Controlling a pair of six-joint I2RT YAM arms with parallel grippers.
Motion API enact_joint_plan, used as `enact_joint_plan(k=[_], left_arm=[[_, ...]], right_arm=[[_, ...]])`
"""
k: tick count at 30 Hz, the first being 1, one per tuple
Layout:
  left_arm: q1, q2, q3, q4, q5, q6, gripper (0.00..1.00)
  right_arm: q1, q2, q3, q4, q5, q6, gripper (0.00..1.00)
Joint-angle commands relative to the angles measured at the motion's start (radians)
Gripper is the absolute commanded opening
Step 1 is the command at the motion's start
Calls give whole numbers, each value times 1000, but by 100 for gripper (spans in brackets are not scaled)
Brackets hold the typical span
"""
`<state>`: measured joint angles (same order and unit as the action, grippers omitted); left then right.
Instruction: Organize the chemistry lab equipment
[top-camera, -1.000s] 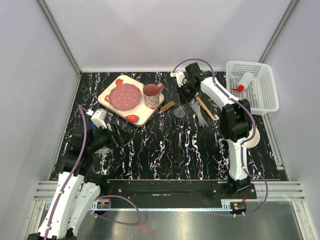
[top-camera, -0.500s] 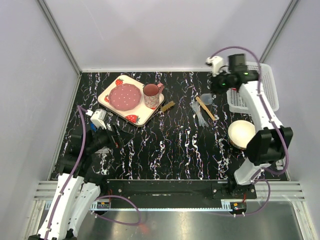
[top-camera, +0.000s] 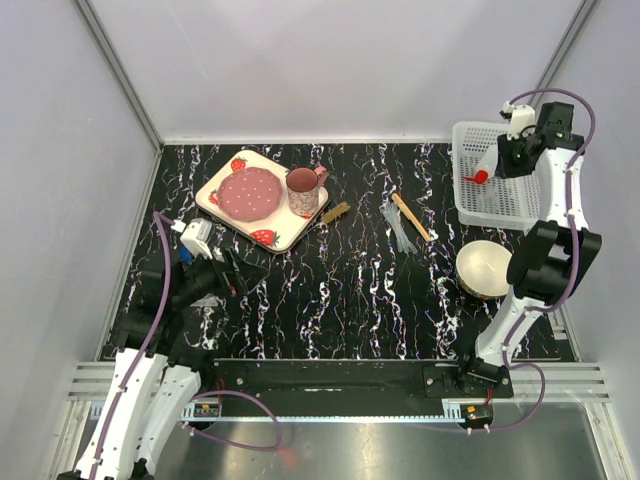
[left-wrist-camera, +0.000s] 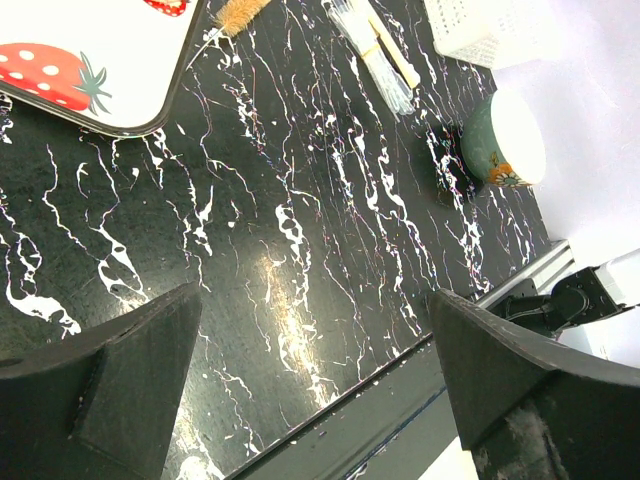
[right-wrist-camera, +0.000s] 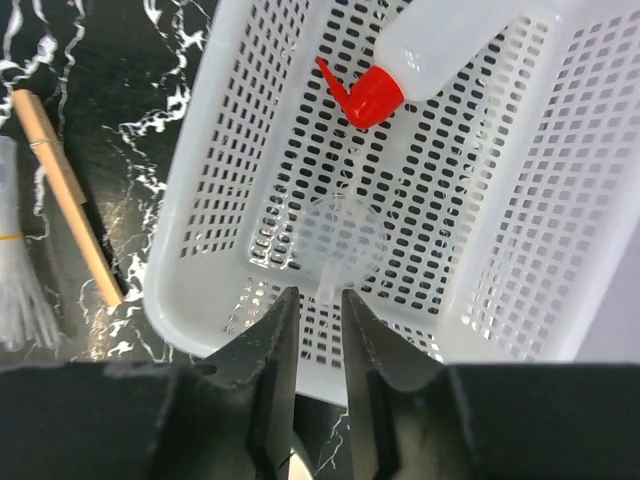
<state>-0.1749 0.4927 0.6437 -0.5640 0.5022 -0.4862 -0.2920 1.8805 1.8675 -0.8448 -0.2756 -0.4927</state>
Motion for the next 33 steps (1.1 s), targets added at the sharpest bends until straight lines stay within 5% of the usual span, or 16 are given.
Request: enact_joint_plan(k=[1,7,16,24,33], left_arm=[[5,3,-7,64,27,14,99],[5,26,-10,64,27,12,99],[-105,159,23,36,-80,0,99],[-512,545,305,-115,-499,40,99],[-587,1174,840,-325,-793,199,98]], right_arm=[[-1,68,62,9,18,6,32],[-4,31,39,13,-33,45,53],[-4,-305,-386,151,-621,179,99],[-6,-415,-699,265,-959,221,100],[-4,-474,-723,250,-926,160,100]])
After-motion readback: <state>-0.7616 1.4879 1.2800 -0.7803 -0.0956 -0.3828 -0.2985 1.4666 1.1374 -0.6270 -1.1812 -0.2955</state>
